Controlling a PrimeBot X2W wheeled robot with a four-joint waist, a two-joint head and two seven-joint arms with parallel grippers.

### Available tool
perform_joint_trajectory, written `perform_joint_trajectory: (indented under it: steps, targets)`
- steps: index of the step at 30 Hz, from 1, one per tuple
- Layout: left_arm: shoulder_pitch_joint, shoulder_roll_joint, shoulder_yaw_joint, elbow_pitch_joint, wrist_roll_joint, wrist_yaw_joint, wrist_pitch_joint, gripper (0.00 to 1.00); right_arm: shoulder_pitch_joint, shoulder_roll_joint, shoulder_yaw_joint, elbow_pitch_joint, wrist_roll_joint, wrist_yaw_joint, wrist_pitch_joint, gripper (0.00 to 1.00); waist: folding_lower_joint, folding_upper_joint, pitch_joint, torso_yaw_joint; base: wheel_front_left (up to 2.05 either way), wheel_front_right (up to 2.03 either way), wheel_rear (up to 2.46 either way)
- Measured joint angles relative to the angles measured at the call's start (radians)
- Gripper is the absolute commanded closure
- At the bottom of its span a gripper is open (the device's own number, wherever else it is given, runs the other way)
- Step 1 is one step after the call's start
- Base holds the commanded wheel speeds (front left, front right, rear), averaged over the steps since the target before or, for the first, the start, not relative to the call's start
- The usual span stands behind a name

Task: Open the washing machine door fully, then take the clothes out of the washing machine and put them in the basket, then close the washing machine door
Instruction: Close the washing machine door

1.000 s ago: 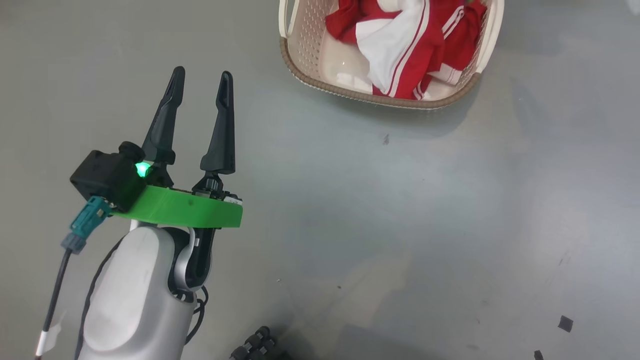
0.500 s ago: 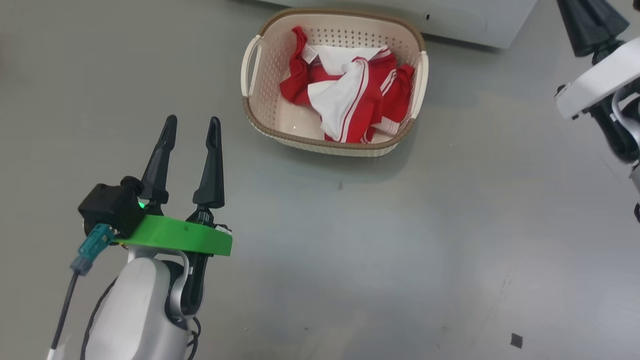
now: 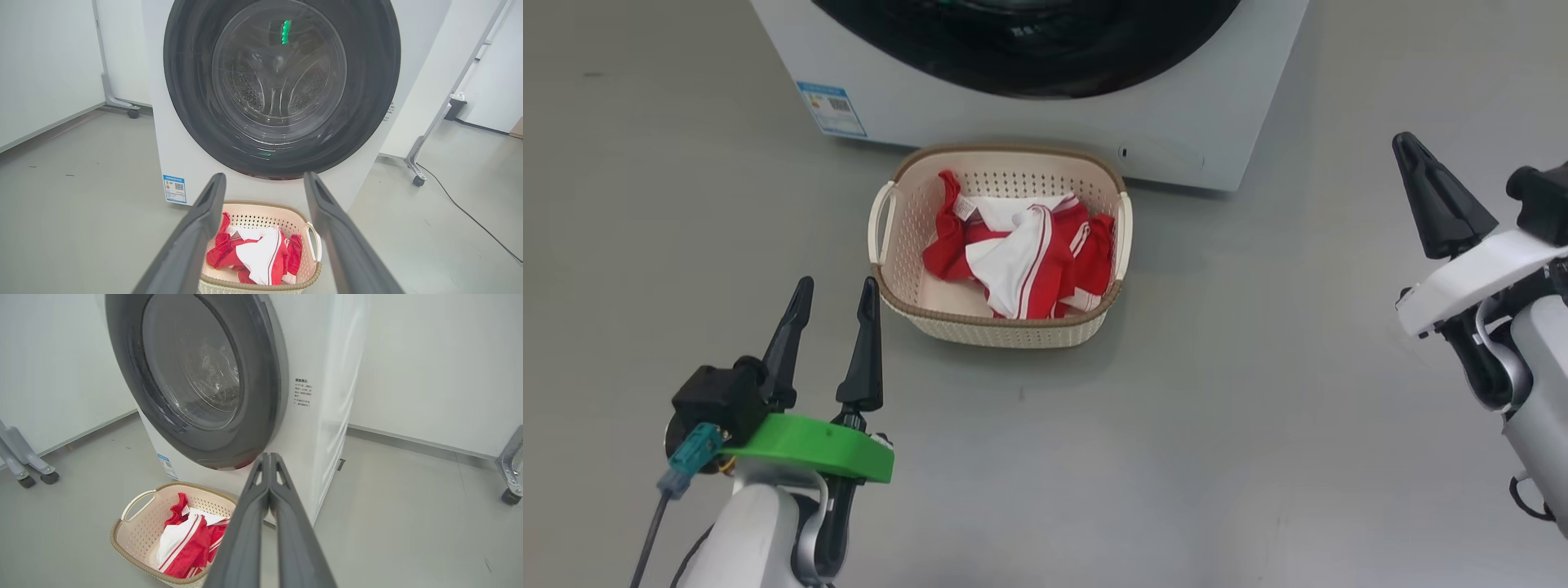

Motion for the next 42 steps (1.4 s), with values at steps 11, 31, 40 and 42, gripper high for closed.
perform_joint_trajectory:
  steps: [11, 31, 40, 42]
  targets:
    - [0.084, 0.017, 0.016, 0.019, 0.010, -0.007, 0.000, 0.00, 0.177, 0.044, -0.124, -0.132, 0.008, -0.051, 0.000, 1.00, 0.0000, 0.0000, -0.138, -0.045, 0.00, 0.00, 0.00]
    - [0.133, 0.022, 0.045, -0.008, 0.010, -0.009, 0.000, 0.00, 0.468, 0.139, -0.322, -0.409, -0.100, -0.120, 0.000, 1.00, 0.0000, 0.0000, -0.205, -0.099, 0.00, 0.00, 0.00]
    - [0.145, 0.022, 0.056, -0.014, 0.013, -0.012, 0.000, 0.00, 0.563, 0.195, -0.394, -0.481, -0.136, -0.128, 0.000, 0.00, 0.0000, 0.0000, -0.204, -0.107, 0.00, 0.00, 0.00]
    - [0.145, 0.022, 0.054, -0.014, 0.013, -0.016, 0.000, 0.00, 0.581, 0.204, -0.405, -0.491, -0.146, -0.128, 0.000, 0.00, 0.0000, 0.0000, -0.204, -0.107, 0.00, 0.00, 0.00]
